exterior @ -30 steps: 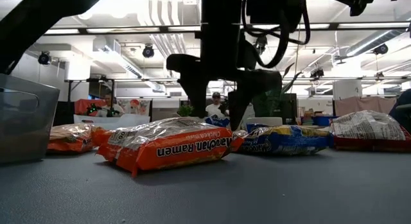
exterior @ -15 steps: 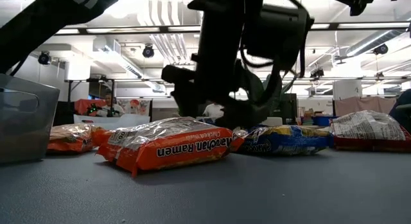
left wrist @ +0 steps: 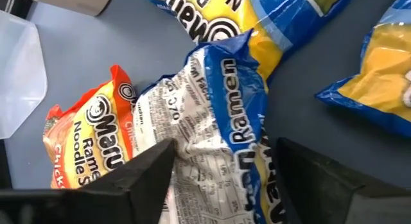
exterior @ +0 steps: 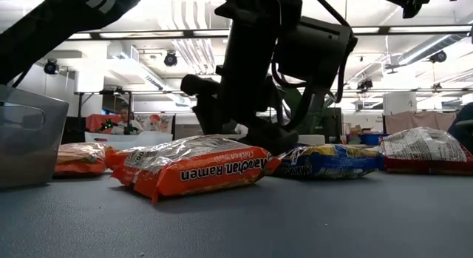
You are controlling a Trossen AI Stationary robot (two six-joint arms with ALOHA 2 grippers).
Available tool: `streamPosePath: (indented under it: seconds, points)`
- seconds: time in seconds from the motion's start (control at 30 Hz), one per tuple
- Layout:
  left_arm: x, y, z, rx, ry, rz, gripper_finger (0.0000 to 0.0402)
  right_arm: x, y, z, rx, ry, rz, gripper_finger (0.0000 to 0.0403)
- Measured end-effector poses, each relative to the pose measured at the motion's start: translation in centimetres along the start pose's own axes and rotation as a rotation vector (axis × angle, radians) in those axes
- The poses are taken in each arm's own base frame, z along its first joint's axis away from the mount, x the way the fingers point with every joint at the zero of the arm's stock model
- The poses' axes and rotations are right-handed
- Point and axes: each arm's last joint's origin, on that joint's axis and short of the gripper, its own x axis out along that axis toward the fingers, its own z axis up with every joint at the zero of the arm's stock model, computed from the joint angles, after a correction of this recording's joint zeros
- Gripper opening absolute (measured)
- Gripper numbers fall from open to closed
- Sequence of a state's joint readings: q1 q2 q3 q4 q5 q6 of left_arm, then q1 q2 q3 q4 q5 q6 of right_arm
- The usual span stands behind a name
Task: Sort Maruchan noodles
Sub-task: Put the blue noodle pack into the transparent bin
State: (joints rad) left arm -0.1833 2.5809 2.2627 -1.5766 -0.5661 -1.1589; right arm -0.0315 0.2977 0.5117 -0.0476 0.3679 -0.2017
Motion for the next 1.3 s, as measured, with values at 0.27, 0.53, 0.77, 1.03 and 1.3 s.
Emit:
streamPosePath:
  seconds: [0.27, 0.53, 0.77, 1.03, 1.3]
  points:
    - [-0.3, 0.1, 0.0, 0.003, -0.016, 0.007, 0.0121, 0.0, 0.0, 0.0, 0.000, 0.000, 0.000, 0.0009]
    - [-1.7, 0.4, 0.3, 0.010, -0.024, -0.054, 0.0065, 0.0, 0.0, 0.0, 0.000, 0.000, 0.000, 0.0009]
    - [-5.5, 2.4, 1.5, 0.063, -0.090, -0.157, 0.0046, 0.0, 0.0, -0.1, -0.003, 0.006, 0.001, 0.0009]
    - [-11.4, 8.1, 2.3, 0.079, -0.233, -0.233, 0.0036, 0.0, 0.0, -0.1, -0.003, 0.007, 0.001, 0.0009]
    - [-16.1, 14.7, 3.0, 0.082, -0.403, -0.268, 0.0035, 0.0, 0.0, -0.1, 0.006, 0.007, 0.001, 0.0009]
